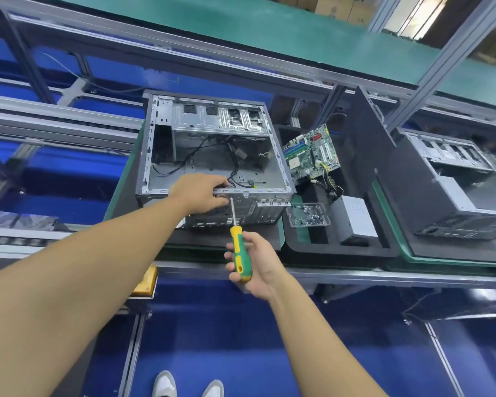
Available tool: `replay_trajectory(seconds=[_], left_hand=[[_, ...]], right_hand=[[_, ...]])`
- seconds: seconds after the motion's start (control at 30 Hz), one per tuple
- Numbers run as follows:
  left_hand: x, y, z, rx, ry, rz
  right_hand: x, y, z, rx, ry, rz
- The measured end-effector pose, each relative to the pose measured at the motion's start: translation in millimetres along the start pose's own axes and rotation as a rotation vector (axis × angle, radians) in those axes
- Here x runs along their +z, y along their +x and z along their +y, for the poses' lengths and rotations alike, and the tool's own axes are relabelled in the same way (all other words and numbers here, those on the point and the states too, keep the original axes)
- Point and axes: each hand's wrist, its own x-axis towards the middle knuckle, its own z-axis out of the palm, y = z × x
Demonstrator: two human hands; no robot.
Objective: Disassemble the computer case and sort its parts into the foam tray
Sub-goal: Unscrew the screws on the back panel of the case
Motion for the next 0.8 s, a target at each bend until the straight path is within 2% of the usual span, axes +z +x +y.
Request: replay_trajectory(seconds=[0.07, 0.13, 0.23, 0.3, 0.4, 0.5, 0.57, 0.7, 0.8], left_hand=[[0, 0, 0, 0.006, 0.012, 0.006], [1, 0, 0, 0.004, 0.018, 0.010], [0, 0, 0, -0.002, 0.026, 0.006], [-1, -1, 1, 0.005, 0.033, 0.008], [-1, -1, 1, 0.012, 0.026, 0.013], [-2, -2, 2, 0.008, 0.026, 0.005], [-2, -1, 2, 0.010, 0.043, 0.003], [-2, -2, 3, 0.011, 0.059, -0.005], [-4, -3, 4, 0.003, 0.053, -0.011]], right_hand=[[-6, 1, -3, 0.016, 0.059, -0.118], [-8, 3, 0, -0.058, 0.058, -0.123], [-6, 10, 11, -0.267, -0.165, 0.117], [-8, 14, 18, -0.330, -0.284, 0.215], [-2, 10, 13, -0.222, -0.221, 0.162], [-3, 3, 3, -0.059, -0.039, 0.014], [-4, 2, 3, -0.055, -0.005, -0.028], [1, 6, 13, -0.223, -0.148, 0.135], [5, 5, 12, -0.206, -0.208, 0.179]])
